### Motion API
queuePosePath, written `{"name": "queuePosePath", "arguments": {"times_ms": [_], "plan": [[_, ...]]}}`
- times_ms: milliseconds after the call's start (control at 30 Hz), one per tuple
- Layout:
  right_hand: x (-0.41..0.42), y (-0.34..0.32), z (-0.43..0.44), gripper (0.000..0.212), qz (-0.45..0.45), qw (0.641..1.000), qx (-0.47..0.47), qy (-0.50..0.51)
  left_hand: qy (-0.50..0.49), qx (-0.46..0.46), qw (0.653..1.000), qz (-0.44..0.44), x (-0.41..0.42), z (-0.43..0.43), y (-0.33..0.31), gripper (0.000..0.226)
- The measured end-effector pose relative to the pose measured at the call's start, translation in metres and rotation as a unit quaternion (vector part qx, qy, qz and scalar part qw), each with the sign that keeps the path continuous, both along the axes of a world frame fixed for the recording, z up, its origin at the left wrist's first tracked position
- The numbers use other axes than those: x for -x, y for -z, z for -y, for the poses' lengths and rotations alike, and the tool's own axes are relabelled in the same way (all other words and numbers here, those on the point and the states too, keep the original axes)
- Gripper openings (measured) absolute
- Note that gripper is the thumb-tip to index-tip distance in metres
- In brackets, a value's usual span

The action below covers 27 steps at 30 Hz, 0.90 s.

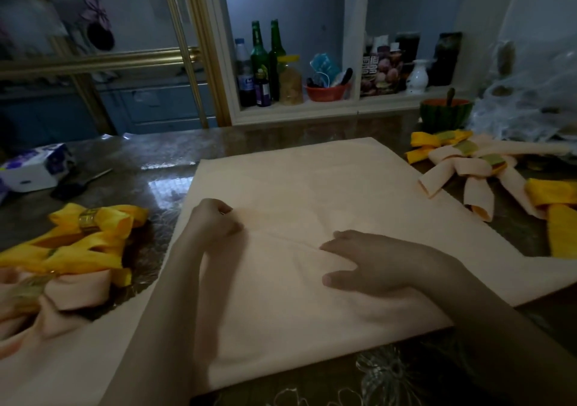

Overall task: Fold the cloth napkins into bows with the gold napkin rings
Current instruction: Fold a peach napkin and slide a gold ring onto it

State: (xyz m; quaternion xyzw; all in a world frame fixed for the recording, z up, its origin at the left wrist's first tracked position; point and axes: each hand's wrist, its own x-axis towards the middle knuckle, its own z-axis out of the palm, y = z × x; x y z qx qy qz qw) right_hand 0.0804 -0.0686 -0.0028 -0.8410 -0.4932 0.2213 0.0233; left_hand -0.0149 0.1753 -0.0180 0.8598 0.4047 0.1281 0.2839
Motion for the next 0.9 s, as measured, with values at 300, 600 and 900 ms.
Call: {"name": "queuePosePath", "arguments": {"times_ms": [300,600,900], "plan": [[0.006,0.030,-0.013,0.061,0.045,0.995,-0.088,-0.013,-0.043,0.014,0.999,0.018,-0.004,0.004,0.006,0.020],[0.011,0.020,-0.015,0.060,0.079,0.990,-0.118,-0.010,0.000,0.015,0.999,0.031,-0.004,0.001,-0.002,0.026],[-0.020,0.029,-0.011,0.048,0.054,0.946,-0.292,0.130,0.086,-0.058,0.980,0.171,-0.013,0.024,-0.017,0.024]]}}
